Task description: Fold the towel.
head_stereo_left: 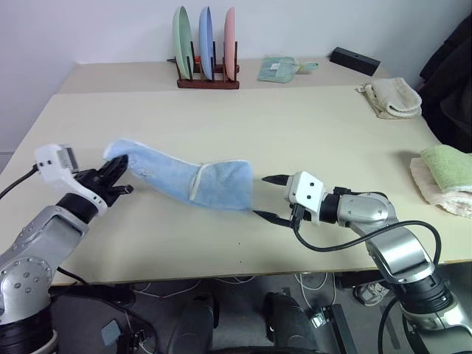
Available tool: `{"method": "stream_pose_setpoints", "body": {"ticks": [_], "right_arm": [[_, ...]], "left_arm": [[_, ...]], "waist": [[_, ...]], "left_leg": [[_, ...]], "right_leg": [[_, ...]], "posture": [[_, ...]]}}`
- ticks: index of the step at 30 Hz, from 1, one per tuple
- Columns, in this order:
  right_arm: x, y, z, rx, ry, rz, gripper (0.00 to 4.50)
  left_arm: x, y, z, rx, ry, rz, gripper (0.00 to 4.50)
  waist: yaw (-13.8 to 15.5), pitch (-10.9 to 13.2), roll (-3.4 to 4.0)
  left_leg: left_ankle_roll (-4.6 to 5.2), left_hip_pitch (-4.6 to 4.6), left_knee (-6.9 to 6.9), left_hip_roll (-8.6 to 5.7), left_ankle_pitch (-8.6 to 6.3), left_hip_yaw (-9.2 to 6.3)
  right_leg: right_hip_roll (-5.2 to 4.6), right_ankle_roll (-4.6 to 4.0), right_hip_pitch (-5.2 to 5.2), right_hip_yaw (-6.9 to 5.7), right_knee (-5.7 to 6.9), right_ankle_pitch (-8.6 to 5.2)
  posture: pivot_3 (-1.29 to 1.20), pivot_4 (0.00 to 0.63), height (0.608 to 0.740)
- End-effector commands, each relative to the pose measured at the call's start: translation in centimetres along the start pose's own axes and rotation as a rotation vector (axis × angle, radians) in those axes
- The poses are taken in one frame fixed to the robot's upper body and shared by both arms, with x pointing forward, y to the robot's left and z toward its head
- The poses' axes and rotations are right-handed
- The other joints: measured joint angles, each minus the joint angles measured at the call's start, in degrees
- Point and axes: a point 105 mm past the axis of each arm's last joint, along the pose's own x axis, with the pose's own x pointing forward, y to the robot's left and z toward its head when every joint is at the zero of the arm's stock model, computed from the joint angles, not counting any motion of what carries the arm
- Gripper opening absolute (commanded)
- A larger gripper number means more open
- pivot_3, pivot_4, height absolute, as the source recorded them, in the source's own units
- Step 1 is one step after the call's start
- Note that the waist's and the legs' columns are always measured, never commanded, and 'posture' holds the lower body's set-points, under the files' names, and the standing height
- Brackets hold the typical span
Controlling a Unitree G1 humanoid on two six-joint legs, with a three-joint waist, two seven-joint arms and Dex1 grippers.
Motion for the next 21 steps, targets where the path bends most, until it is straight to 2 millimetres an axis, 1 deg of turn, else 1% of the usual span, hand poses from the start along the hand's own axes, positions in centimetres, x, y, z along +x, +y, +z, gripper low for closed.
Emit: {"method": "stream_pose_setpoints", "body": {"ticks": [1, 3, 5, 6, 8, 11, 14, 17, 18, 19, 20, 21], "right_arm": [[-0.1, -0.5, 0.5, -0.035, -0.016, -0.015, 3.9], [-0.1, -0.4, 0.3, -0.032, -0.013, -0.018, 3.9], [-0.1, -0.4, 0.2, -0.032, -0.011, -0.025, 3.9], [-0.1, -0.5, 0.1, -0.033, -0.009, -0.033, 3.9], [-0.2, -0.5, 0.1, -0.033, -0.006, -0.049, 3.9], [-0.6, -0.6, -0.1, -0.034, 0.004, -0.073, 3.9], [-0.9, -0.6, -0.2, -0.036, 0.013, -0.092, 3.9], [-0.9, -0.7, -0.3, -0.038, 0.017, -0.102, 3.9], [-0.9, -0.8, -0.3, -0.04, 0.019, -0.104, 3.9], [-0.9, -0.9, -0.4, -0.042, 0.022, -0.107, 3.9], [-0.9, -1.0, -0.5, -0.045, 0.027, -0.109, 3.9], [-0.9, -1.0, -0.6, -0.048, 0.031, -0.111, 3.9]], "left_arm": [[1.1, -4.3, -0.7, 0.155, 0.05, -0.21, 0.06], [2.6, -7.5, -2.9, 0.238, 0.127, -0.34, 0.06], [3.4, -9.4, -4.4, 0.294, 0.171, -0.414, 0.06], [3.7, -10.0, -5.4, 0.305, 0.201, -0.435, 0.06], [4.4, -10.3, -7.1, 0.319, 0.248, -0.431, 0.06], [5.4, -10.2, -8.6, 0.317, 0.289, -0.383, 0.06], [5.8, -10.8, -9.2, 0.298, 0.296, -0.393, 0.06], [5.5, -11.1, -9.3, 0.266, 0.295, -0.413, 0.06], [5.3, -11.1, -9.2, 0.254, 0.297, -0.421, 0.59], [5.0, -11.0, -9.2, 0.247, 0.298, -0.433, 0.91], [4.7, -11.0, -9.0, 0.244, 0.296, -0.443, 1.33], [4.5, -11.0, -8.9, 0.242, 0.294, -0.451, 1.88]], "waist": [[-0.2, 0.0, 0.0], [-0.3, 0.0, 0.01], [-0.3, 0.0, 0.01], [-0.3, 0.0, 0.01], [-0.6, 0.0, 0.01], [-0.8, 0.0, 0.0], [-0.7, 0.0, 0.0], [-0.7, 0.0, 0.0], [-0.7, 0.0, 0.0], [-0.7, 0.0, 0.0], [-0.8, 0.0, 0.0], [-0.9, 0.0, 0.0]], "left_leg": [[0.0, 0.0, -0.03, 0.0, 0.0, 0.02], [0.0, 0.0, -0.08, 0.02, 0.0, 0.02], [0.0, 0.01, -0.08, 0.02, 0.0, 0.02], [0.0, 0.01, -0.08, 0.02, 0.0, 0.02], [0.0, 0.01, -0.08, 0.02, 0.0, 0.03], [0.01, 0.02, -0.1, 0.04, 0.0, 0.02], [0.01, 0.0, -0.07, 0.05, 0.0, 0.0], [0.01, -0.01, -0.05, 0.04, 0.0, 0.01], [0.01, 0.0, -0.06, 0.04, 0.0, 0.0], [0.01, 0.0, -0.06, 0.04, 0.0, 0.0], [0.01, 0.0, -0.06, 0.04, 0.0, 0.0], [0.01, 0.0, -0.06, 0.04, 0.0, 0.0]], "right_leg": [[0.0, 0.0, 0.0, 0.04, -0.02, 0.0], [0.01, 0.01, -0.05, 0.03, -0.02, 0.0], [0.03, 0.02, -0.05, 0.03, 0.01, 0.01], [0.03, 0.03, -0.05, 0.04, 0.01, 0.01], [0.03, 0.03, -0.05, 0.06, 0.0, 0.01], [0.05, 0.05, -0.08, 0.05, 0.02, 0.02], [0.05, 0.08, -0.09, 0.05, 0.05, 0.03], [0.05, 0.14, -0.09, 0.05, 0.04, 0.06], [0.05, 0.14, -0.09, 0.05, 0.05, 0.06], [0.05, 0.14, -0.09, 0.05, 0.05, 0.06], [0.05, 0.14, -0.09, 0.05, 0.05, 0.06], [0.05, 0.14, -0.09, 0.05, 0.05, 0.06]], "posture": [[0.0, 0.15, 0.74], [0.0, 0.15, 0.74], [0.0, 0.15, 0.74], [0.0, 0.15, 0.74], [0.0, 0.15, 0.74], [0.0, 0.15, 0.74], [0.0, 0.15, 0.74], [0.0, 0.15, 0.74], [0.0, 0.15, 0.74], [0.0, 0.15, 0.74], [0.0, 0.15, 0.74], [0.0, 0.15, 0.74]]}}
